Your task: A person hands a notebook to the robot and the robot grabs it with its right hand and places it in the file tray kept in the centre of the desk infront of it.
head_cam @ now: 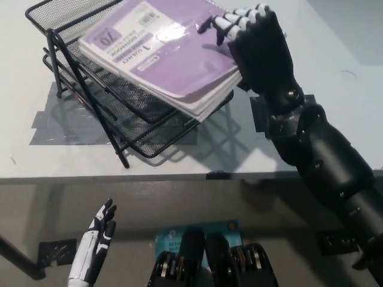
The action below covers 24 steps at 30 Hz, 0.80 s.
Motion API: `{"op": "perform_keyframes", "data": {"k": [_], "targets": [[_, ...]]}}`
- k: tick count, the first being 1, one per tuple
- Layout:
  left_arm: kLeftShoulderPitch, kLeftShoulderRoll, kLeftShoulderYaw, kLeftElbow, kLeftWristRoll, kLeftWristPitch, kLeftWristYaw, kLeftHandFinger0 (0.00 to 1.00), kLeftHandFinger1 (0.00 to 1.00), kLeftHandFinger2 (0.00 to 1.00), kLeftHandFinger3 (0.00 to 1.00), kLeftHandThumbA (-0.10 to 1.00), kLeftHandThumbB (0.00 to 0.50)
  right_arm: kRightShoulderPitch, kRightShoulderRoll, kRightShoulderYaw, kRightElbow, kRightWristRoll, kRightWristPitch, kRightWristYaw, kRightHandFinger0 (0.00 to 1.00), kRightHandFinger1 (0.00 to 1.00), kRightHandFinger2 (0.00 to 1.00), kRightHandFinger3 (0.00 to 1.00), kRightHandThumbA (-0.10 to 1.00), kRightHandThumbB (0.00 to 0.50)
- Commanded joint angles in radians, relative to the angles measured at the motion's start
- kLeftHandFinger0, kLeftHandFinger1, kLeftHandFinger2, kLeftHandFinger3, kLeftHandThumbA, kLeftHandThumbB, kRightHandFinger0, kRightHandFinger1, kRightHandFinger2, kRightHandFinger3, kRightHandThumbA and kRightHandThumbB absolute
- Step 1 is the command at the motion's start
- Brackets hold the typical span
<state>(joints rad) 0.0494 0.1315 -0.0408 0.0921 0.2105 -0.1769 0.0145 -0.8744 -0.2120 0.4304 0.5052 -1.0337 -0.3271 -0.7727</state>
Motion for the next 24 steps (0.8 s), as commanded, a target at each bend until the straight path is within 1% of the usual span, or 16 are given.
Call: {"op": "perform_keyframes", "data": {"k": [1,3,4,6,7,9,12,13,15,18,22,24], "targets": [[-0.008,0.017,-0.005,-0.013,0.008,-0.019,-0.006,1.00,1.00,1.00,1.00,1.00,0.453,-0.007,-0.001,-0.047,-0.096,0.034,0.013,-0.017,0.00,0.00,0.26,0.47,0.83,0.000],[-0.007,0.019,-0.006,-0.017,0.008,-0.014,-0.006,1.00,1.00,1.00,1.00,1.00,0.454,0.012,-0.003,-0.050,-0.113,0.034,0.007,-0.009,0.00,0.00,0.28,0.49,0.83,0.000],[-0.007,0.019,-0.006,-0.018,0.008,-0.013,-0.006,1.00,1.00,1.00,1.00,1.00,0.453,0.017,-0.003,-0.050,-0.118,0.031,0.010,-0.006,0.00,0.00,0.28,0.48,0.83,0.000],[-0.008,0.019,-0.007,-0.019,0.005,-0.013,-0.009,1.00,1.00,1.00,1.00,1.00,0.446,0.034,-0.004,-0.055,-0.137,0.029,0.019,0.009,0.00,0.00,0.28,0.45,0.86,0.000],[-0.010,0.019,-0.008,-0.018,0.005,-0.012,-0.009,1.00,1.00,1.00,1.00,1.00,0.449,0.044,-0.005,-0.057,-0.146,0.031,0.018,0.013,0.00,0.00,0.27,0.42,0.87,0.000],[-0.012,0.019,-0.008,-0.018,0.005,-0.010,-0.010,1.00,1.00,1.00,1.00,1.00,0.450,0.056,-0.005,-0.061,-0.152,0.035,0.016,0.016,0.00,0.00,0.25,0.39,0.86,0.000],[-0.013,0.021,-0.008,-0.020,0.006,-0.011,-0.010,1.00,1.00,1.00,1.00,1.00,0.442,0.070,-0.001,-0.069,-0.149,0.036,0.008,0.005,0.00,0.00,0.27,0.40,0.83,0.000],[-0.014,0.023,-0.008,-0.021,0.010,-0.011,-0.009,1.00,1.00,1.00,1.00,1.00,0.438,0.073,0.001,-0.070,-0.146,0.037,0.007,0.006,0.00,0.00,0.28,0.42,0.84,0.000],[-0.014,0.023,-0.008,-0.021,0.009,-0.007,-0.010,1.00,1.00,1.00,1.00,1.00,0.439,0.074,0.002,-0.072,-0.147,0.035,0.015,0.016,0.00,0.00,0.29,0.45,0.90,0.000],[-0.013,0.020,-0.009,-0.019,0.008,-0.006,-0.010,1.00,1.00,1.00,1.00,1.00,0.446,0.065,0.011,-0.071,-0.133,0.028,0.019,0.012,0.00,0.00,0.28,0.43,0.91,0.000],[-0.016,0.018,-0.008,-0.015,0.011,-0.009,-0.005,1.00,1.00,1.00,1.00,1.00,0.455,0.033,0.032,-0.065,-0.105,0.019,0.031,0.010,0.00,0.00,0.24,0.40,0.88,0.000],[-0.017,0.019,-0.010,-0.010,0.011,-0.014,-0.007,1.00,1.00,1.00,1.00,1.00,0.455,0.007,0.047,-0.064,-0.075,0.029,0.023,0.006,0.00,0.00,0.26,0.39,0.85,0.000]]}}
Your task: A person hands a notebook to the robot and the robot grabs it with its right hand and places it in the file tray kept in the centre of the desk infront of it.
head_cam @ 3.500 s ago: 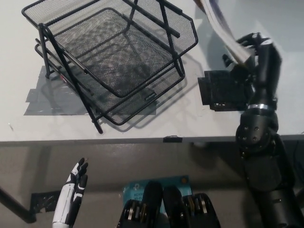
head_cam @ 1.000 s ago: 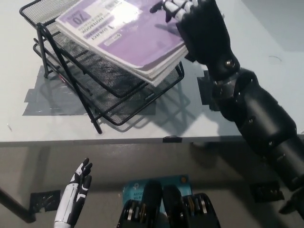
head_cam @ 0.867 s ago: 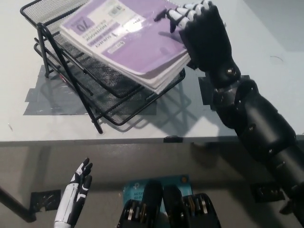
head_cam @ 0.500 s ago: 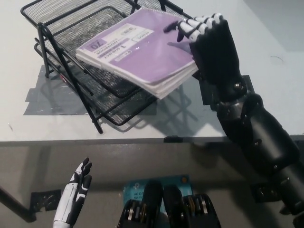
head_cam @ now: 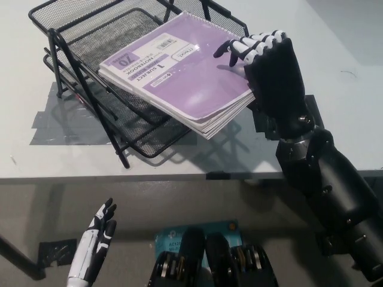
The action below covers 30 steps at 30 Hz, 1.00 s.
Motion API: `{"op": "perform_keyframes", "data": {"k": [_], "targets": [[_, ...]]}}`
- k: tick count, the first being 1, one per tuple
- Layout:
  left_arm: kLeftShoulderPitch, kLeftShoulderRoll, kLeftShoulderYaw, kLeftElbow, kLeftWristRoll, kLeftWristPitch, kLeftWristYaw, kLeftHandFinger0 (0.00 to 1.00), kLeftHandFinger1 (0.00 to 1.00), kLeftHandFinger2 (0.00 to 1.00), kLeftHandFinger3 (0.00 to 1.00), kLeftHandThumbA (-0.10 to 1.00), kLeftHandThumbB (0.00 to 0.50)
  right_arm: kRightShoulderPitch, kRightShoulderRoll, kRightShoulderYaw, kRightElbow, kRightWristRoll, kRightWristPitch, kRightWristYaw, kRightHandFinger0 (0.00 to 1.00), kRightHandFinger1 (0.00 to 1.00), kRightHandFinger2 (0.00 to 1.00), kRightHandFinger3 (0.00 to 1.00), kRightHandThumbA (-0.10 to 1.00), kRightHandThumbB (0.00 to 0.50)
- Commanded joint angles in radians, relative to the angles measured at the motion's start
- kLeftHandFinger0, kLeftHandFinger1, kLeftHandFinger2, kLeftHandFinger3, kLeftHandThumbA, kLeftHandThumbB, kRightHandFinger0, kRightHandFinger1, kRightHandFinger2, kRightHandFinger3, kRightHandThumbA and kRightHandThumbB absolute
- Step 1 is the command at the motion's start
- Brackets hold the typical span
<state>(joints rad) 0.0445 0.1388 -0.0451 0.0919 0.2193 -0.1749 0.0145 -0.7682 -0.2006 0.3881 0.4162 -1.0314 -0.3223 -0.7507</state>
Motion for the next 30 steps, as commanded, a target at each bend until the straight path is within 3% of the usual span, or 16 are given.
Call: {"op": "perform_keyframes", "data": {"k": [1,4,8,11,14,17,24,30], "targets": [[-0.011,0.014,-0.008,-0.010,0.006,-0.018,-0.008,1.00,1.00,1.00,1.00,1.00,0.452,-0.122,0.050,-0.022,0.039,0.033,0.014,-0.019,0.00,0.00,0.26,0.37,0.84,0.000],[-0.011,0.015,-0.011,-0.009,0.020,-0.024,-0.002,1.00,1.00,1.00,1.00,1.00,0.434,-0.163,0.073,-0.026,0.085,0.038,0.024,-0.023,0.00,0.00,0.25,0.35,0.84,0.000],[-0.009,0.012,-0.009,-0.013,0.017,-0.014,-0.001,1.00,1.00,1.00,1.00,1.00,0.435,-0.229,0.116,-0.044,0.168,0.066,0.031,-0.041,0.00,0.03,0.32,0.39,0.81,0.000],[-0.008,0.010,-0.008,-0.016,0.017,-0.006,-0.001,1.00,1.00,1.00,1.00,1.00,0.448,-0.286,0.143,-0.055,0.242,0.074,0.053,-0.039,0.00,0.01,0.34,0.46,0.96,0.000],[-0.008,0.008,-0.009,-0.019,0.015,-0.005,-0.002,1.00,1.00,1.00,1.00,1.00,0.452,-0.353,0.175,-0.072,0.343,0.096,0.054,-0.069,0.00,0.00,0.30,0.43,0.99,0.000],[-0.007,0.007,-0.010,-0.028,0.017,0.006,-0.003,1.00,1.00,1.00,1.00,1.00,0.450,-0.392,0.199,-0.085,0.407,0.117,0.050,-0.085,0.00,0.00,0.28,0.43,1.00,0.000],[-0.007,0.009,-0.011,-0.034,0.016,0.013,-0.006,1.00,1.00,1.00,1.00,1.00,0.445,-0.449,0.231,-0.096,0.513,0.153,0.032,-0.107,0.00,0.00,0.34,0.50,0.96,0.000],[-0.007,0.013,-0.012,-0.035,0.015,0.012,-0.010,1.00,1.00,1.00,1.00,1.00,0.439,-0.440,0.231,-0.079,0.553,0.148,0.040,-0.141,0.00,0.00,0.33,0.52,1.00,0.000]]}}
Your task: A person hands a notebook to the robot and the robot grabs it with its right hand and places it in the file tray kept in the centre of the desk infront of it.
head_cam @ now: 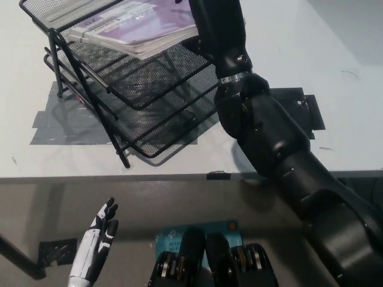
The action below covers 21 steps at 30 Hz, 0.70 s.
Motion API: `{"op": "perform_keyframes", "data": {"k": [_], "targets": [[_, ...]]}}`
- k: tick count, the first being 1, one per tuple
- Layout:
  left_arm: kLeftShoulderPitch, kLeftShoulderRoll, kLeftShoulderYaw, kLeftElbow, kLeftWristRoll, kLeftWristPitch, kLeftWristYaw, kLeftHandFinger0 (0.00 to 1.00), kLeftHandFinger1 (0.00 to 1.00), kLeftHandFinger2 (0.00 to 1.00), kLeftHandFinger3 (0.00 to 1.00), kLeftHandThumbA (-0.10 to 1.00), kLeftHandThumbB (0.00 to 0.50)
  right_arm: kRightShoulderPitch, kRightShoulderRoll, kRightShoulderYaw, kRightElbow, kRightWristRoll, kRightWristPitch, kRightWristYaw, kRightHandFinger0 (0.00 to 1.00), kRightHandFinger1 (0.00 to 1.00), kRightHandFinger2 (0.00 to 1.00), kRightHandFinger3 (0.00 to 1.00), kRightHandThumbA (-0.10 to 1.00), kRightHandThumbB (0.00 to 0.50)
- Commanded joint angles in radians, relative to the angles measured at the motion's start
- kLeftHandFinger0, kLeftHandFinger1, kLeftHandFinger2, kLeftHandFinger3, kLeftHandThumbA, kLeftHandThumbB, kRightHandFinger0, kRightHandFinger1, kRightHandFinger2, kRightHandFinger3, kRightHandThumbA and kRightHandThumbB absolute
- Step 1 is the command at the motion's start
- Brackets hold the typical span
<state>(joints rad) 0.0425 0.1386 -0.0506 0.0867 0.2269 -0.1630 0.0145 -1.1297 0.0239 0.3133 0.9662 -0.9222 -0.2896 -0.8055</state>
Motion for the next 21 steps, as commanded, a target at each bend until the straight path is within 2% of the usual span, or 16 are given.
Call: {"op": "perform_keyframes", "data": {"k": [1,3,4,5,6,7,8,10,11,12,14,15,16,17,18,21], "targets": [[-0.004,0.013,-0.007,-0.030,0.007,0.000,-0.010,1.00,1.00,1.00,1.00,1.00,0.436,-0.076,0.007,-0.001,0.009,0.037,0.008,-0.096,0.00,0.00,0.32,0.51,0.99,0.000],[-0.003,0.012,-0.004,-0.028,-0.002,-0.008,-0.010,1.00,1.00,1.00,1.00,1.00,0.429,-0.069,0.009,0.007,0.024,0.031,0.014,-0.112,0.00,0.00,0.28,0.48,0.95,0.000],[-0.004,0.011,-0.003,-0.024,-0.006,-0.014,-0.010,1.00,1.00,1.00,1.00,1.00,0.433,-0.060,0.010,0.015,0.046,0.027,0.014,-0.129,0.00,0.00,0.25,0.53,0.80,0.000],[-0.004,0.011,-0.003,-0.023,-0.006,-0.014,-0.009,1.00,1.00,1.00,1.00,1.00,0.433,-0.059,0.011,0.018,0.052,0.027,0.013,-0.133,0.00,0.00,0.25,0.53,0.80,0.000],[-0.004,0.010,-0.004,-0.022,-0.002,-0.015,-0.007,1.00,1.00,1.00,1.00,1.00,0.440,-0.053,0.012,0.024,0.062,0.024,0.015,-0.140,0.00,0.00,0.24,0.45,0.77,0.000],[-0.003,0.010,-0.005,-0.021,0.005,-0.015,-0.003,1.00,1.00,1.00,1.00,1.00,0.443,-0.044,0.013,0.035,0.078,0.019,0.017,-0.151,0.00,0.00,0.23,0.25,0.74,0.000],[-0.003,0.009,-0.006,-0.021,0.007,-0.015,-0.002,1.00,1.00,1.00,1.00,1.00,0.442,-0.036,0.013,0.044,0.085,0.016,0.015,-0.156,0.00,0.00,0.23,0.18,0.74,0.000],[-0.005,0.007,-0.007,-0.020,0.006,-0.016,-0.002,1.00,1.00,1.00,1.00,1.00,0.436,-0.025,0.011,0.060,0.091,0.011,0.021,-0.149,0.00,0.00,0.25,0.18,0.75,0.000],[-0.006,0.007,-0.007,-0.020,0.004,-0.015,-0.003,1.00,1.00,1.00,1.00,1.00,0.439,-0.015,0.008,0.070,0.082,0.009,0.038,-0.106,0.00,0.05,0.30,0.22,0.83,0.000],[-0.007,0.007,-0.007,-0.023,0.000,-0.013,-0.007,1.00,1.00,1.00,1.00,1.00,0.439,0.001,0.002,0.082,0.057,0.019,0.058,-0.012,0.02,0.11,0.38,0.30,0.85,0.006],[-0.007,0.007,-0.007,-0.024,-0.001,-0.012,-0.008,1.00,1.00,1.00,1.00,1.00,0.439,0.008,-0.001,0.084,0.044,0.028,0.061,0.029,0.03,0.15,0.42,0.32,0.85,0.001],[-0.011,0.010,-0.008,-0.028,-0.002,-0.009,-0.012,1.00,1.00,1.00,1.00,1.00,0.434,0.061,-0.043,0.108,-0.153,0.078,0.140,0.369,0.32,0.50,0.75,0.67,0.65,0.155],[-0.013,0.011,-0.007,-0.028,-0.001,-0.008,-0.012,1.00,1.00,1.00,1.00,1.00,0.439,0.077,-0.060,0.111,-0.250,0.129,0.193,0.533,0.49,0.68,0.91,0.84,0.62,0.222],[-0.017,0.013,-0.007,-0.028,0.000,-0.005,-0.012,1.00,1.00,1.00,1.00,1.00,0.445,0.087,-0.094,0.122,-0.386,0.217,0.273,0.775,0.90,1.00,1.00,1.00,0.63,0.299],[-0.019,0.013,-0.007,-0.028,0.001,-0.003,-0.012,1.00,1.00,1.00,1.00,1.00,0.446,0.082,-0.123,0.142,-0.457,0.260,0.313,0.903,1.00,1.00,1.00,1.00,0.70,0.402],[-0.023,0.014,-0.008,-0.031,0.005,0.000,-0.012,1.00,1.00,1.00,1.00,1.00,0.446,0.063,-0.196,0.186,-0.629,0.343,0.417,1.138,1.00,1.00,1.00,1.00,0.73,0.497]]}}
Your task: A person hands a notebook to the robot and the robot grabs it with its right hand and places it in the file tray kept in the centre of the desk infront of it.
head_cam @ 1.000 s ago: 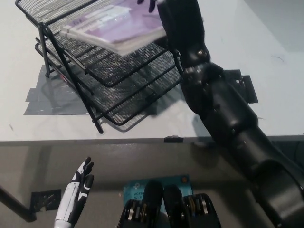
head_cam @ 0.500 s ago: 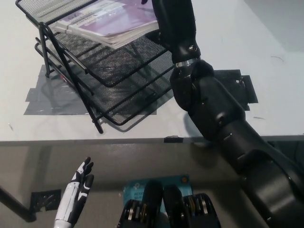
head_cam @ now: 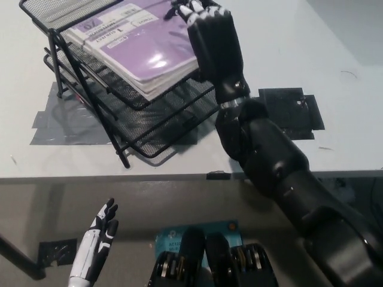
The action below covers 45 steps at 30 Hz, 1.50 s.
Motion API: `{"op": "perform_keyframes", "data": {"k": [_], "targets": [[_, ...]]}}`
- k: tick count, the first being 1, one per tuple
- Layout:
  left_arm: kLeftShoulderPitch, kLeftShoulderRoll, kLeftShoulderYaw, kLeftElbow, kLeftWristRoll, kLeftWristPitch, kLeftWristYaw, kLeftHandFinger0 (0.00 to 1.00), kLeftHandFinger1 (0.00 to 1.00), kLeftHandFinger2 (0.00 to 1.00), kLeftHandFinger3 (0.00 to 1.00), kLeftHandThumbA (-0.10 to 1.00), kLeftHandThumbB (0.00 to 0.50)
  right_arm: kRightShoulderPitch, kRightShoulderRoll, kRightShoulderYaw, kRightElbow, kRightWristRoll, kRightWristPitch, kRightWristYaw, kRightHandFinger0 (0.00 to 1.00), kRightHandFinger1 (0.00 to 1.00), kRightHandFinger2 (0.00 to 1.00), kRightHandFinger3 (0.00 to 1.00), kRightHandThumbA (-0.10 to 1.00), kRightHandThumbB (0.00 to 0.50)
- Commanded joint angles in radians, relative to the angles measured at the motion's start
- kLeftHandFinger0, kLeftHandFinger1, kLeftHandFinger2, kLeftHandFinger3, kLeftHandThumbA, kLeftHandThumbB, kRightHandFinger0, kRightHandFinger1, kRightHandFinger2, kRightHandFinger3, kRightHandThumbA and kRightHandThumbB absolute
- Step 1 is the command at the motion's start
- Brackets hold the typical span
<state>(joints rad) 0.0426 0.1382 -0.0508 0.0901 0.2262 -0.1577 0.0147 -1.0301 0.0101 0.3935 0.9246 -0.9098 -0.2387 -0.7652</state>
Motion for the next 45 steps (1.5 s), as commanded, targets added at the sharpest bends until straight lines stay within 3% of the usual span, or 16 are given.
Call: {"op": "perform_keyframes", "data": {"k": [1,2,3,8,12,17,24,26,29,35,39,44,45], "targets": [[-0.024,0.016,-0.008,-0.034,0.008,-0.006,-0.012,1.00,1.00,1.00,1.00,1.00,0.447,-0.050,-0.215,0.121,-0.660,0.371,0.415,1.168,1.00,1.00,1.00,1.00,0.74,0.499],[-0.024,0.016,-0.009,-0.034,0.010,-0.007,-0.012,1.00,1.00,1.00,1.00,1.00,0.447,-0.058,-0.236,0.131,-0.709,0.398,0.449,1.215,1.00,1.00,1.00,1.00,0.74,0.499],[-0.031,0.017,-0.008,-0.028,0.008,-0.012,-0.011,1.00,1.00,1.00,1.00,1.00,0.443,-0.115,-0.320,0.162,-0.839,0.494,0.567,1.349,1.00,1.00,1.00,1.00,0.76,0.500],[-0.040,0.019,-0.008,-0.025,0.008,-0.009,-0.013,1.00,1.00,1.00,1.00,1.00,0.430,-0.275,-0.491,0.218,-0.989,0.603,0.688,1.574,1.00,1.00,1.00,1.00,0.69,0.500],[-0.050,0.018,-0.006,-0.022,0.003,-0.007,-0.014,1.00,1.00,1.00,1.00,1.00,0.422,-0.392,-0.594,0.225,-1.038,0.681,0.709,1.736,1.00,1.00,1.00,1.00,0.56,0.500],[-0.063,0.020,-0.005,-0.019,0.005,0.007,-0.014,1.00,1.00,1.00,1.00,1.00,0.424,-0.493,-0.675,0.235,-1.095,0.654,0.709,1.861,1.00,1.00,1.00,1.00,0.57,0.500],[-0.069,0.022,-0.006,-0.028,0.006,0.018,-0.020,1.00,1.00,1.00,1.00,1.00,0.410,-0.483,-0.713,0.232,-1.139,0.666,0.709,1.905,1.00,1.00,1.00,1.00,0.62,0.500],[-0.078,0.023,-0.007,-0.022,0.008,0.010,-0.018,1.00,1.00,0.99,1.00,1.00,0.417,-0.450,-0.703,0.218,-1.173,0.603,0.709,1.968,1.00,1.00,1.00,1.00,0.58,0.500],[-0.084,0.024,-0.009,-0.024,0.005,0.016,-0.024,1.00,1.00,0.99,1.00,1.00,0.415,-0.418,-0.702,0.218,-1.188,0.625,0.709,1.961,1.00,1.00,1.00,1.00,0.59,0.500],[-0.103,0.024,-0.016,-0.028,0.007,0.029,-0.034,1.00,1.00,0.99,1.00,1.00,0.420,-0.293,-0.650,0.204,-1.231,0.517,0.709,2.002,1.00,1.00,1.00,1.00,0.57,0.500],[-0.115,0.020,-0.017,-0.026,0.003,0.032,-0.035,1.00,1.00,0.99,1.00,1.00,0.412,-0.269,-0.651,0.291,-1.237,0.471,0.709,2.035,1.00,1.00,1.00,1.00,0.58,0.500],[-0.142,0.023,-0.012,-0.017,0.000,0.034,-0.035,1.00,1.00,0.98,1.00,1.00,0.416,-0.332,-0.717,0.404,-1.229,0.578,0.709,2.035,1.00,1.00,1.00,1.00,0.57,0.500],[-0.152,0.024,-0.011,-0.011,0.000,0.033,-0.034,1.00,1.00,0.97,1.00,1.00,0.419,-0.354,-0.739,0.395,-1.216,0.650,0.709,2.035,1.00,1.00,1.00,1.00,0.63,0.500]]}}
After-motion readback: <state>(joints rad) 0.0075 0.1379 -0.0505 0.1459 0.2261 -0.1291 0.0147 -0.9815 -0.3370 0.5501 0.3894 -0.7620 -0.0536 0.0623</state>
